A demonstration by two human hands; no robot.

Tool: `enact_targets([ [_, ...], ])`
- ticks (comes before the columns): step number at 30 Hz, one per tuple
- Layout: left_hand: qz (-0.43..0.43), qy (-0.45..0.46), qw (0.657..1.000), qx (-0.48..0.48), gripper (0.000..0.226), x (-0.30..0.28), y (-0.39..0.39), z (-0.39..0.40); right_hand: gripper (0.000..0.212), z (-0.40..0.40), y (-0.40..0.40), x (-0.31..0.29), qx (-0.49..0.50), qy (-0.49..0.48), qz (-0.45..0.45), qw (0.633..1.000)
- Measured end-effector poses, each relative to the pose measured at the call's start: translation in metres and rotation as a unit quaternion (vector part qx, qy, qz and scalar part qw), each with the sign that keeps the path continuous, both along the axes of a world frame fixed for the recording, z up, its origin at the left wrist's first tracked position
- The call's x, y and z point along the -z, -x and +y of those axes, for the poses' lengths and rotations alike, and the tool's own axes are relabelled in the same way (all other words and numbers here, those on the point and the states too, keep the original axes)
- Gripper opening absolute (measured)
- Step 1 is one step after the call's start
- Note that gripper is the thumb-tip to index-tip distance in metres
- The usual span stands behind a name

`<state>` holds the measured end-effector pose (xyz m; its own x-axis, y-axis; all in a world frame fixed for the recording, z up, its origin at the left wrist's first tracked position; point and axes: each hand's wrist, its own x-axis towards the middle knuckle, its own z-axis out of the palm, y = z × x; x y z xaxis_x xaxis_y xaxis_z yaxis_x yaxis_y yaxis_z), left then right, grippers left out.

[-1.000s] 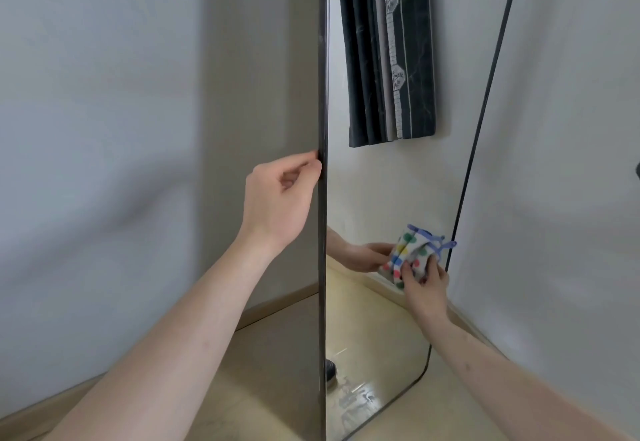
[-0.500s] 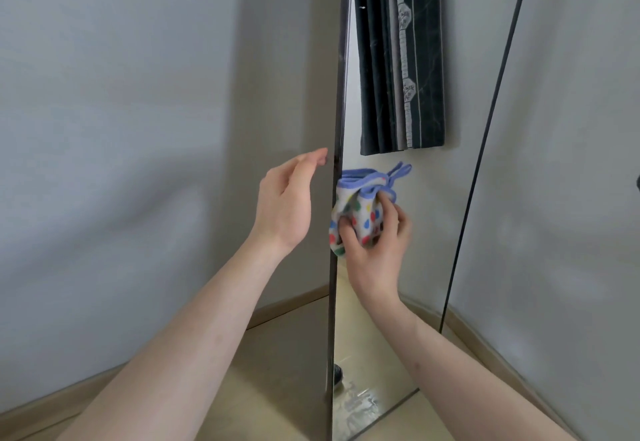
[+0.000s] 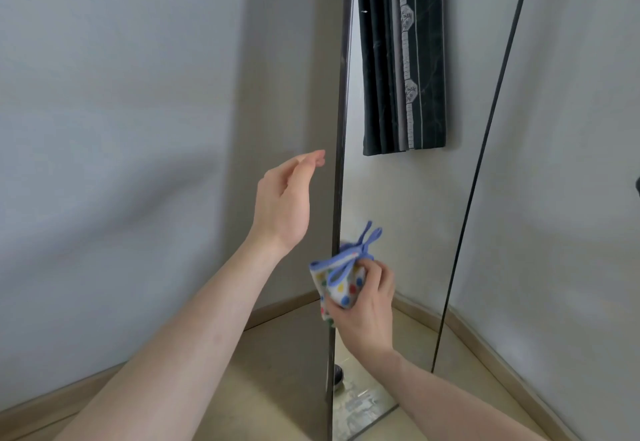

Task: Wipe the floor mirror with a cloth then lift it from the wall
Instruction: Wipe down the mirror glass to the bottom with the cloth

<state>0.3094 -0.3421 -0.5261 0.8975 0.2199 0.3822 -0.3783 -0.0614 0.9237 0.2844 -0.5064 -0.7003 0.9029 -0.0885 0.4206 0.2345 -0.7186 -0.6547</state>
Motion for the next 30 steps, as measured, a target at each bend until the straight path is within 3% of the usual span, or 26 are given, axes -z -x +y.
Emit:
enact_targets([
  [4, 0.004, 0.008, 1.000, 0.001, 0.042, -0.002, 0.001, -0.002, 0.086, -0.008, 0.003, 0.014, -0.004, 0.040, 0.012, 0.999],
  [11, -0.001, 0.002, 1.000, 0.002, 0.044, -0.001, 0.000, -0.003, 0.080, 0.012, -0.031, -0.065, 0.007, -0.043, -0.131, 0.990],
  [16, 0.003, -0.011, 1.000, 0.003, 0.041, 0.002, -0.003, 0.000, 0.079, 0.020, -0.039, -0.076, 0.025, -0.059, -0.146, 0.987],
  [25, 0.001, -0.023, 1.000, 0.010, 0.044, 0.008, -0.007, -0.008, 0.083, -0.002, -0.002, 0.015, -0.017, 0.007, -0.006, 1.000],
  [30, 0.005, -0.037, 0.999, 0.019, 0.047, 0.010, -0.007, -0.015, 0.082, -0.015, 0.006, 0.023, -0.040, 0.028, 0.015, 0.999],
])
